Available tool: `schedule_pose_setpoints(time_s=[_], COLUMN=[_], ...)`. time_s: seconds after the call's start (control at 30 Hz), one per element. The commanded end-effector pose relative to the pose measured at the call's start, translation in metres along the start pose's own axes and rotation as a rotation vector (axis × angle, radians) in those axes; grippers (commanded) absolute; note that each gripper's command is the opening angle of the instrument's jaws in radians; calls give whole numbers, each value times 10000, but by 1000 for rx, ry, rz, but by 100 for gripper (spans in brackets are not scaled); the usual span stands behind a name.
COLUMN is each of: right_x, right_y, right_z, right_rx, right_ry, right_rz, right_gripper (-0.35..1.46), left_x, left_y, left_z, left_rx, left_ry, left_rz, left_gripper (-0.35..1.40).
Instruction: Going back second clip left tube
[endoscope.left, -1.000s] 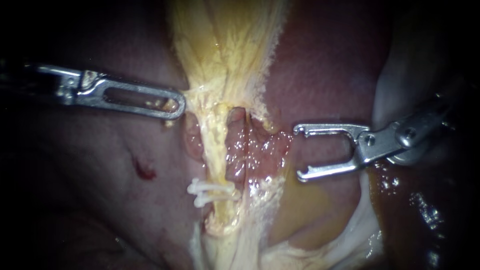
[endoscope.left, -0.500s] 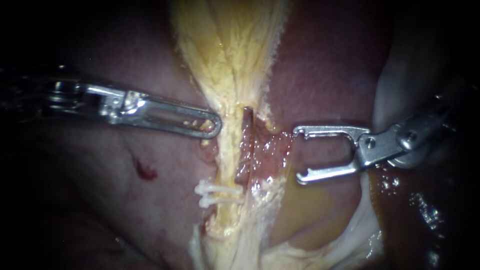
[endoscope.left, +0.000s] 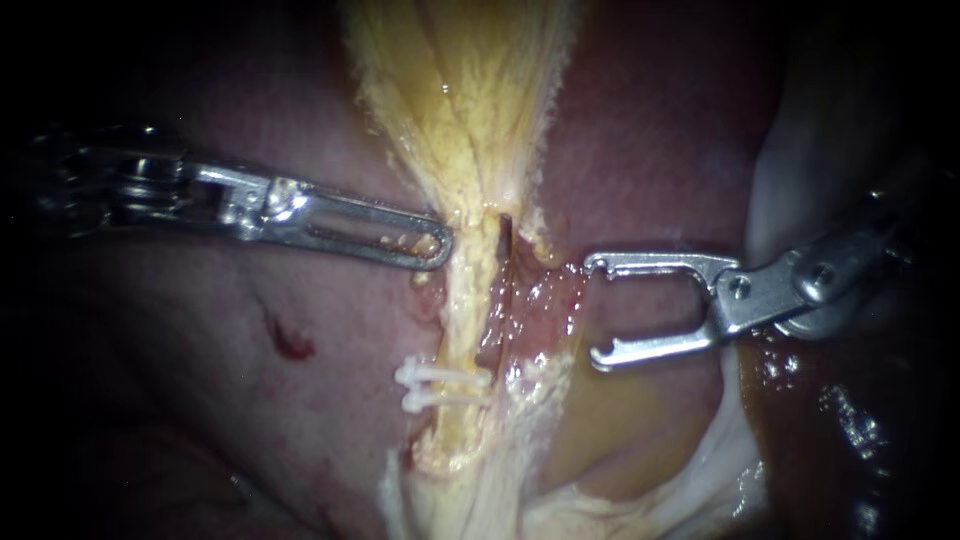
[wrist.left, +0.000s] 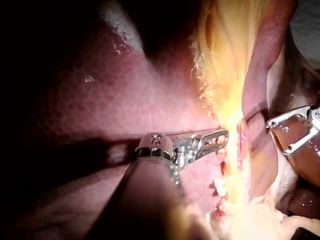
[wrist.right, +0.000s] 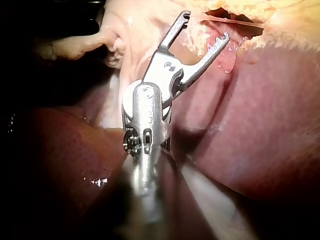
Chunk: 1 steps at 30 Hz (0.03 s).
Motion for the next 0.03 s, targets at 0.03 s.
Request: schedule_pose_setpoints(time_s=[0.03], right_x=[1], right_y=[-1], right_z=[0], right_rx=[0], right_ry=[0], right_rz=[0], right_gripper=[50], left_x=[0], left_y=[0], left_z=[0], left_rx=[-1], left_ry=[0], left_rz=[0], left_gripper=[-35])
